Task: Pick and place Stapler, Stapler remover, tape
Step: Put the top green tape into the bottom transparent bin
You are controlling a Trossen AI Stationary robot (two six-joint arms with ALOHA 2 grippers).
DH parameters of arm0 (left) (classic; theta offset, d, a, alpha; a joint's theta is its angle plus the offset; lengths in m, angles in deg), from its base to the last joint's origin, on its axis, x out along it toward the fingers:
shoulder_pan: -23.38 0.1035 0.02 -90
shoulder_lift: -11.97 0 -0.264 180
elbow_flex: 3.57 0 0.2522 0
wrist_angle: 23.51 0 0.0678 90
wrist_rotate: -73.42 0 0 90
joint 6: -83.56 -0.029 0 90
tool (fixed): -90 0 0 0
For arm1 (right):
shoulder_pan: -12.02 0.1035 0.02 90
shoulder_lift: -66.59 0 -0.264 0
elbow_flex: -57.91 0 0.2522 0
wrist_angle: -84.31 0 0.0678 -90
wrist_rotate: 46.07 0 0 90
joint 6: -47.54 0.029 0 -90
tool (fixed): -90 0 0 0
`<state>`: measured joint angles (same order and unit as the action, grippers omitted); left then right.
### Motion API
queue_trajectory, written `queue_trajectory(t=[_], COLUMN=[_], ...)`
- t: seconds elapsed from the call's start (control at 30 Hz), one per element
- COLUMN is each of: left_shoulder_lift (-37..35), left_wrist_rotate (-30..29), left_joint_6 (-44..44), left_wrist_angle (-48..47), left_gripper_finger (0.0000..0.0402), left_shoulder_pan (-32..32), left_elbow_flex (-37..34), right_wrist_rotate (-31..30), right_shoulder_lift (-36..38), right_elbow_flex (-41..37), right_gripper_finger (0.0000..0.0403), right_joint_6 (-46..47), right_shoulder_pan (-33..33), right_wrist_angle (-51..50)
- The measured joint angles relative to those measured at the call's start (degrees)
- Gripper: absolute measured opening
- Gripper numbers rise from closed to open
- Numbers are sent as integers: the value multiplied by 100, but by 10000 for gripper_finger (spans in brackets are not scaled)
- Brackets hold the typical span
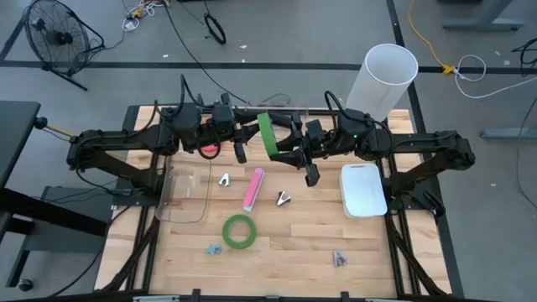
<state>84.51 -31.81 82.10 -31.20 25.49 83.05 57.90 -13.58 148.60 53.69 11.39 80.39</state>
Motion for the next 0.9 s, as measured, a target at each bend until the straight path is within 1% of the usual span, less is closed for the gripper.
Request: queue_trajectory(t=[0.17, 0.4, 0.53, 0.67, 0.83, 0.9], left_shoulder_lift=[0, 9, 7, -27, -198, -355], left_wrist_rotate=[18, 68, 69, 72, 74, 85], left_joint_6=[45, 108, 106, 103, 103, 89], left_wrist_angle=[-9, 1, 0, -13, -185, -502], left_gripper_finger=[97, 95, 94, 94, 94, 94], left_shoulder_pan=[-2, -9, -9, -9, -11, -11], left_elbow_flex=[-2, -2, -2, -2, 0, -2], right_wrist_rotate=[1, 15, -98, -99, -113, -111], right_shoulder_lift=[2, 2, 2, 8, 167, 261], right_elbow_flex=[0, 0, 0, 0, 0, 0], right_gripper_finger=[92, 151, 186, 214, 229, 230], right_joint_6=[133, 180, 223, 240, 221, 190], right_shoulder_pan=[-2, -2, -2, -4, -13, -31], right_wrist_angle=[11, 87, 87, 75, -59, -114])
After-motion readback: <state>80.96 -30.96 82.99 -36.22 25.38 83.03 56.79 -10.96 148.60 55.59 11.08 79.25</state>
